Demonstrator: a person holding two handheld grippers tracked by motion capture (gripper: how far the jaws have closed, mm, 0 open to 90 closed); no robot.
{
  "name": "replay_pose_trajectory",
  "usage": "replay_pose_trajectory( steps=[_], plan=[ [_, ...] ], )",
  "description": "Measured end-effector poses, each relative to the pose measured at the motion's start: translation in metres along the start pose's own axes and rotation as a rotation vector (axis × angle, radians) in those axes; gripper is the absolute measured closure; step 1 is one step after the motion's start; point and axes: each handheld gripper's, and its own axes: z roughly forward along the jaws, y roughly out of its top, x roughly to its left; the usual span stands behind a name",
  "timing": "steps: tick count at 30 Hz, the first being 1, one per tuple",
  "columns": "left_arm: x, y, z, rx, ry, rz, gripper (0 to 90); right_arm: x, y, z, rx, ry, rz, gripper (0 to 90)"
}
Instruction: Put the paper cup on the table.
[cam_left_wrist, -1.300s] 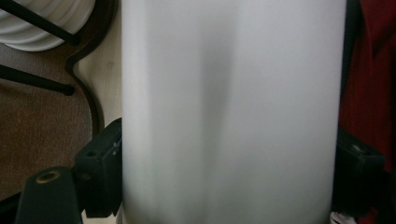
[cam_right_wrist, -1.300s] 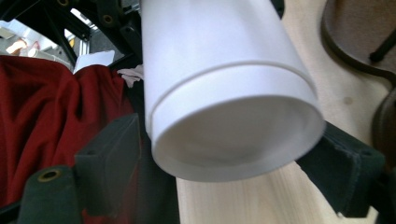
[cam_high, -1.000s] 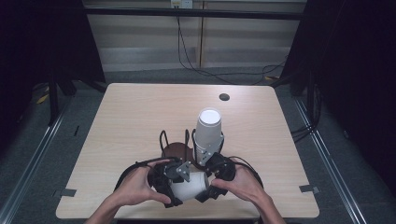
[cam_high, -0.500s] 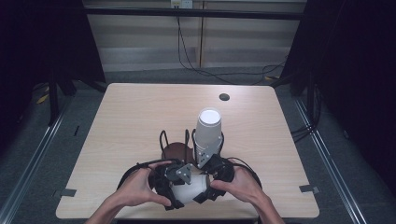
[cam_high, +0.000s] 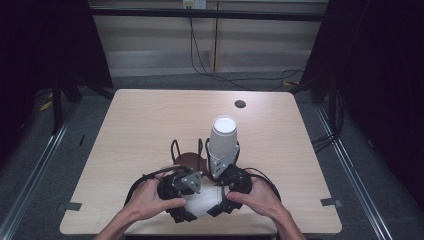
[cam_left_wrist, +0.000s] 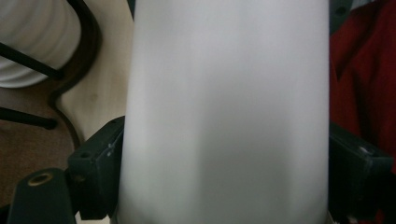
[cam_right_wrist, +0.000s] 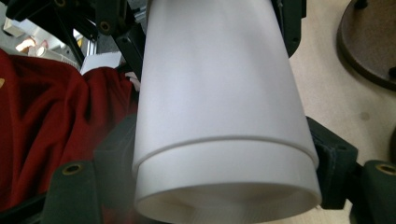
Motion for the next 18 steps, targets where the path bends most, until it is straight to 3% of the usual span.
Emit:
replay_pose_trajectory(
  steps=[8,16,18],
  plan=[
    [0.0,-0.004,-0.005,-0.074,0.03,0.043,12.2,-0.001,-0.001,-0.003,-0.016,-0.016,0.013,25.6],
    [0.004,-0.01,-0.019,-0.162,0.023,0.037,11.9,-0.002,-0.002,-0.004,-0.017,-0.022,0.02,25.5],
    [0.004,-0.012,-0.022,-0.198,0.044,0.021,12.5,-0.002,-0.003,-0.004,-0.007,-0.025,0.034,25.5]
  ],
)
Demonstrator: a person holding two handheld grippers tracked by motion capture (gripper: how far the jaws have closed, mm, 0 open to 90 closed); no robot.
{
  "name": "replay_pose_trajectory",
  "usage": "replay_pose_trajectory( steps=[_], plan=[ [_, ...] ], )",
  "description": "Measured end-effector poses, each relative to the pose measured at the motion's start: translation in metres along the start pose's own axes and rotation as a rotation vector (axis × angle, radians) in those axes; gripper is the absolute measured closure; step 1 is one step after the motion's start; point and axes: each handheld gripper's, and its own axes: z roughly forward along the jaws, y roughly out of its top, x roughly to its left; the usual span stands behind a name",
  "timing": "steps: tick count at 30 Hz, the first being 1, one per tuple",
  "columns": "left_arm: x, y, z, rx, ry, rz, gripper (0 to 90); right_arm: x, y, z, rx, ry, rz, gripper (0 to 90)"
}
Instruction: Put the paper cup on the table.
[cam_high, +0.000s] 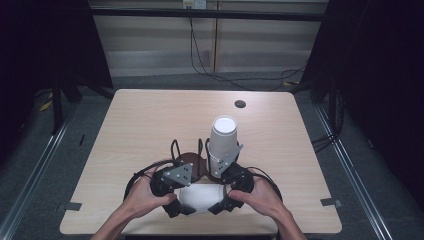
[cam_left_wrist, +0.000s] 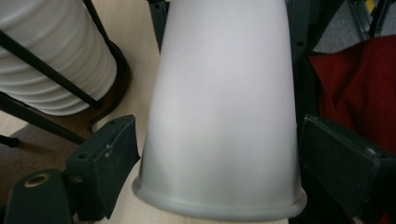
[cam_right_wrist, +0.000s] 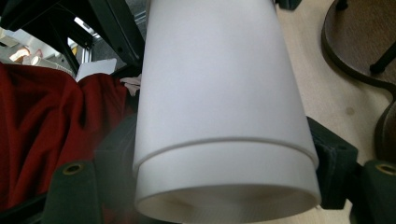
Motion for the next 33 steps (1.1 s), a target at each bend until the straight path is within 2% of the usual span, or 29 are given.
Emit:
replay_pose_trajectory(
  steps=[2,4,8,10,12,14,17,19,21,25,30,33],
  plan=[
    [0.0,-0.001,-0.002,-0.015,-0.009,-0.007,13.2,-0.001,-0.001,0.0,-0.004,-0.004,0.012,25.5],
    [-0.001,-0.002,-0.005,-0.031,0.004,-0.013,15.0,-0.002,-0.003,-0.002,-0.005,-0.01,0.018,25.5],
    [0.001,-0.004,-0.013,-0.087,0.017,-0.05,15.2,-0.004,-0.007,-0.006,-0.021,-0.016,0.03,25.4],
    [0.002,-0.006,-0.017,-0.098,0.02,-0.072,15.4,-0.004,-0.009,-0.009,-0.03,-0.022,0.033,25.4],
    [0.002,-0.01,-0.022,-0.117,0.02,-0.087,15.7,-0.004,-0.012,-0.011,-0.041,-0.025,0.039,25.4],
    [0.0,-0.017,-0.026,-0.123,0.048,-0.105,15.7,-0.003,-0.014,-0.014,-0.05,-0.032,0.053,25.4],
    [0.001,-0.026,-0.031,-0.124,0.057,-0.125,15.7,-0.003,-0.017,-0.016,-0.061,-0.037,0.06,25.4],
    [0.001,-0.032,-0.033,-0.15,0.073,-0.152,15.7,-0.003,-0.019,-0.018,-0.067,-0.034,0.071,25.3],
    [0.002,-0.035,-0.034,-0.153,0.074,-0.146,15.6,-0.004,-0.021,-0.018,-0.083,-0.036,0.077,25.3],
    [0.001,-0.039,-0.032,-0.182,0.077,-0.162,15.7,-0.004,-0.024,-0.019,-0.104,-0.04,0.084,25.2],
    [0.001,-0.043,-0.029,-0.219,0.057,-0.183,15.7,-0.004,-0.026,-0.023,-0.157,-0.039,0.074,25.2],
    [0.003,-0.046,-0.025,-0.275,0.017,-0.237,15.6,-0.004,-0.027,-0.025,-0.188,-0.042,0.066,25.2]
  ],
)
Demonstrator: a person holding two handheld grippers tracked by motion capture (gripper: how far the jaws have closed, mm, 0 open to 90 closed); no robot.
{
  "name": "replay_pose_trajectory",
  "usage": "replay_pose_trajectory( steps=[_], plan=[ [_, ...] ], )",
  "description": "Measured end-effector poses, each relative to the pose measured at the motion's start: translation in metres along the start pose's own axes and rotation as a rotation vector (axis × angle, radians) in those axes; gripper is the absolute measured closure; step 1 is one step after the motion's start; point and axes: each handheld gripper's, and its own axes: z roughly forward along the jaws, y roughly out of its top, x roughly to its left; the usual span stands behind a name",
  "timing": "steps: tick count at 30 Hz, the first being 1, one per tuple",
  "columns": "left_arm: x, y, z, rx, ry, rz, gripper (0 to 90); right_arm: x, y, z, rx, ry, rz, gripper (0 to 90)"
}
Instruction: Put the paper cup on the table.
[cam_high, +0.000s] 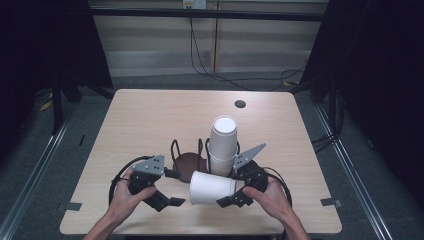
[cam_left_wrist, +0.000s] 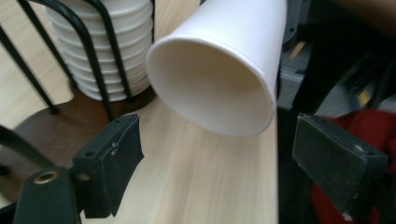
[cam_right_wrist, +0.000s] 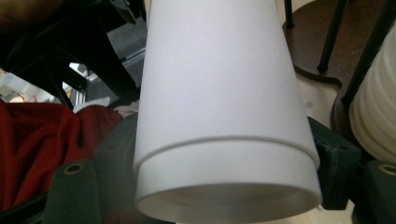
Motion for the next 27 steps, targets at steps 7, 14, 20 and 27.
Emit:
replay_pose_trajectory(
  steps=[7,14,20,27],
  plan=[
    [-0.001,-0.003,0.005,0.002,0.023,0.011,15.5,0.002,0.0,-0.003,-0.075,-0.01,-0.031,25.2],
    [-0.004,-0.005,0.007,-0.024,0.04,0.002,15.5,0.006,0.0,-0.008,-0.142,0.001,-0.057,25.2],
    [-0.008,-0.006,0.012,-0.023,0.05,0.01,15.6,0.008,0.0,-0.011,-0.217,0.011,-0.079,25.2],
    [-0.011,-0.005,0.006,-0.106,0.051,-0.01,15.6,0.009,-0.001,-0.015,-0.308,0.036,-0.09,25.1]
  ],
)
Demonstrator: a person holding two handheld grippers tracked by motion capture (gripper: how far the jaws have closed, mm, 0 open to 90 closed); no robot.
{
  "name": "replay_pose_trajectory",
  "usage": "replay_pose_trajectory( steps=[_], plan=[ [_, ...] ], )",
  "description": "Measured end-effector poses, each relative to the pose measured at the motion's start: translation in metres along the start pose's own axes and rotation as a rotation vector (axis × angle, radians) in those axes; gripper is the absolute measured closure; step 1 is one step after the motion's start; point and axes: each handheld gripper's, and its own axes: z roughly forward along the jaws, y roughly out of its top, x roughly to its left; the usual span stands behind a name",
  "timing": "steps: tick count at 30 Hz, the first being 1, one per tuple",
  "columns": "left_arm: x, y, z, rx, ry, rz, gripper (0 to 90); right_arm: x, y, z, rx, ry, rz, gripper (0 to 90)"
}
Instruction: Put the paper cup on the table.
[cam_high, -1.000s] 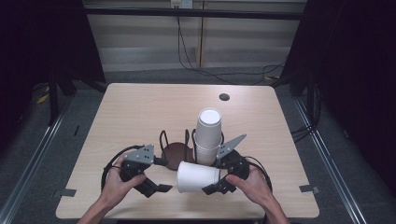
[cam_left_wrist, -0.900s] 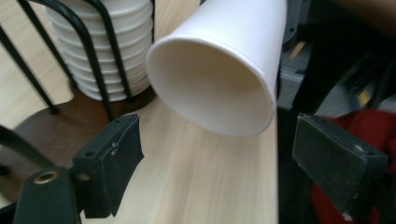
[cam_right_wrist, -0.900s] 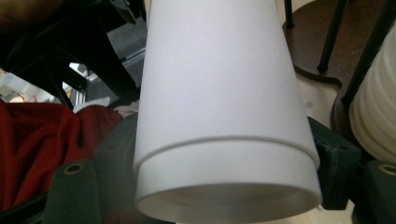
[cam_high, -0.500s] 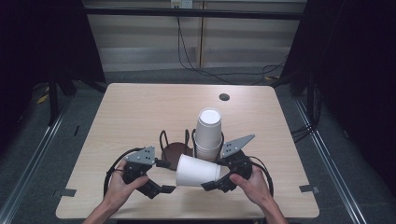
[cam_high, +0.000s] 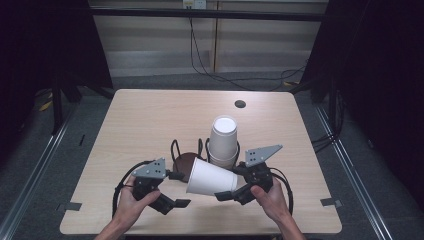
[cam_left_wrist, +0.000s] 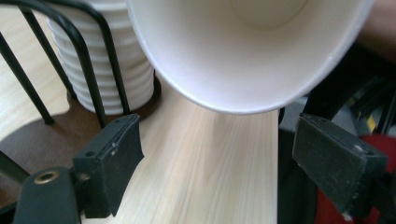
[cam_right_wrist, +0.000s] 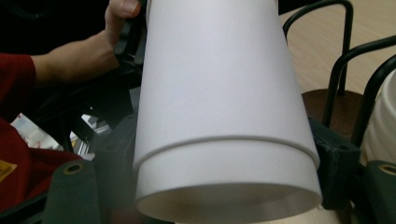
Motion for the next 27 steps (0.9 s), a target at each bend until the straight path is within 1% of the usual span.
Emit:
replay_pose_trajectory(
  steps=[1,3,5,6,8,11,12,14,16,17,18,20,21,24,25,26,27],
  plan=[
    [0.0,0.001,-0.002,-0.026,0.001,-0.009,15.6,0.0,0.0,0.0,-0.004,0.0,-0.003,25.1],
    [-0.001,0.002,-0.005,-0.076,-0.012,-0.022,15.6,0.001,0.001,-0.001,-0.016,0.001,-0.007,25.1],
    [-0.001,0.003,-0.009,-0.13,-0.021,-0.012,15.6,0.002,0.001,-0.001,-0.023,0.005,-0.014,25.1],
    [-0.001,0.003,-0.011,-0.15,-0.015,-0.004,15.6,0.002,0.001,-0.001,-0.025,0.008,-0.015,25.1],
    [-0.001,0.004,-0.013,-0.168,-0.022,0.004,15.6,0.003,0.002,0.001,-0.021,0.01,-0.022,25.1],
    [-0.002,0.005,-0.014,-0.202,-0.024,-0.005,15.6,0.003,0.002,0.004,-0.011,0.015,-0.025,25.1],
    [-0.003,0.005,-0.013,-0.208,-0.022,-0.004,15.5,0.003,0.002,0.006,-0.007,0.021,-0.026,25.1],
    [-0.002,0.005,-0.013,-0.222,-0.041,-0.019,15.1,0.003,0.002,0.008,0.002,0.022,-0.029,25.1],
    [-0.001,0.004,-0.011,-0.217,-0.051,-0.016,13.9,0.003,0.002,0.009,0.006,0.036,-0.031,25.2],
    [-0.001,0.004,-0.01,-0.211,-0.049,-0.009,12.3,0.003,0.002,0.009,0.008,0.037,-0.033,25.2],
    [-0.001,0.003,-0.008,-0.205,-0.038,-0.003,9.3,0.003,0.002,0.01,0.009,0.045,-0.034,25.2],
    [-0.001,0.004,-0.006,-0.193,-0.013,-0.008,2.2,0.004,0.002,0.01,0.015,0.044,-0.036,25.2],
    [-0.001,0.004,-0.005,-0.197,-0.02,-0.01,0.0,0.004,0.002,0.011,0.017,0.049,-0.036,25.2],
    [-0.002,0.006,-0.004,-0.198,-0.02,-0.004,0.0,0.004,0.002,0.012,0.019,0.053,-0.039,25.2],
    [-0.003,0.006,-0.003,-0.206,-0.028,-0.007,0.0,0.004,0.002,0.013,0.022,0.055,-0.04,25.2],
    [-0.003,0.007,-0.002,-0.206,-0.026,-0.006,0.0,0.004,0.002,0.013,0.025,0.064,-0.039,25.2],
    [-0.004,0.009,-0.001,-0.206,-0.018,-0.008,0.0,0.004,0.002,0.014,0.028,0.059,-0.039,25.2]
  ],
)
